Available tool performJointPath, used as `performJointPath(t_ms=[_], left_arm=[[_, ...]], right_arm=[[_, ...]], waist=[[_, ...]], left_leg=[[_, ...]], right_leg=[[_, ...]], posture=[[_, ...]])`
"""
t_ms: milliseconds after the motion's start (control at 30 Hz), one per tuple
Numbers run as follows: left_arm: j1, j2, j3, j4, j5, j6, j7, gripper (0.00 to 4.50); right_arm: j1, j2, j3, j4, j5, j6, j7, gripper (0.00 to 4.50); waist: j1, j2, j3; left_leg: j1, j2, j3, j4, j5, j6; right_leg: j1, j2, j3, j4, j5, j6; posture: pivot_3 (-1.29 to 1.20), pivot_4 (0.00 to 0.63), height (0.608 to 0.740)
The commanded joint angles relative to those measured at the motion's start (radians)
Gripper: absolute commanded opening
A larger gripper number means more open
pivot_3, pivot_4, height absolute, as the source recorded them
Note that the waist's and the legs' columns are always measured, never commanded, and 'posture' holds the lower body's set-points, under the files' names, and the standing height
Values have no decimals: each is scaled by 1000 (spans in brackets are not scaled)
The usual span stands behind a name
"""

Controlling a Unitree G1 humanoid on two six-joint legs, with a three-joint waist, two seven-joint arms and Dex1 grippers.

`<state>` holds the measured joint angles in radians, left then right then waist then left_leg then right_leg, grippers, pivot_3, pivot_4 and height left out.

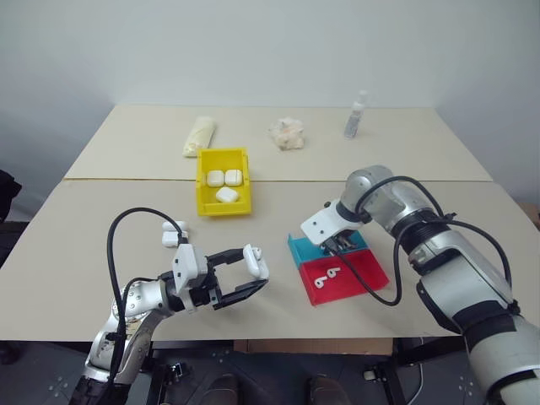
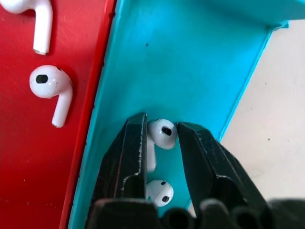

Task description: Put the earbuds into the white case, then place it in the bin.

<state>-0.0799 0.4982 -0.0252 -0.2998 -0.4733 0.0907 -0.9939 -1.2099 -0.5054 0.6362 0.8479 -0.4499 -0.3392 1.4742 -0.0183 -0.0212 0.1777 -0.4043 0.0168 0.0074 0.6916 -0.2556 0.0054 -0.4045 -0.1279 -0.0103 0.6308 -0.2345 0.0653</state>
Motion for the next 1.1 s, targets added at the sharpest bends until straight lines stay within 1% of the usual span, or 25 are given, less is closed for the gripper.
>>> performJointPath(t_ms=[33, 733, 767, 1100], left_arm=[[-3, -5, -1, -43, -9, -21, 3, 2836], [-12, -6, -17, -34, 0, -23, -1, 2836], [-10, -5, -16, -37, -2, -20, -1, 2836], [-11, -8, -12, -40, -7, -21, 3, 2836]], right_arm=[[11, -12, -8, -4, -10, -5, -1, 1404], [18, -24, -9, -4, -10, -31, 4, 1404], [19, -24, -11, -8, -5, -31, 5, 1043], [28, -24, -45, -51, 16, -4, 2, 1043]], waist=[[0, 0, 0], [0, 0, 0], [0, 0, 0], [0, 0, 0]], left_leg=[[0, 0, 0, 0, 0, 0], [0, 0, 0, 0, 0, 0], [0, 0, 0, 0, 0, 0], [0, 0, 0, 0, 0, 0]], right_leg=[[0, 0, 0, 0, 0, 0], [0, 0, 0, 0, 0, 0], [0, 0, 0, 0, 0, 0], [0, 0, 0, 0, 0, 0]], posture=[[0, 150, 740], [0, 150, 740], [0, 150, 740], [0, 150, 740]])
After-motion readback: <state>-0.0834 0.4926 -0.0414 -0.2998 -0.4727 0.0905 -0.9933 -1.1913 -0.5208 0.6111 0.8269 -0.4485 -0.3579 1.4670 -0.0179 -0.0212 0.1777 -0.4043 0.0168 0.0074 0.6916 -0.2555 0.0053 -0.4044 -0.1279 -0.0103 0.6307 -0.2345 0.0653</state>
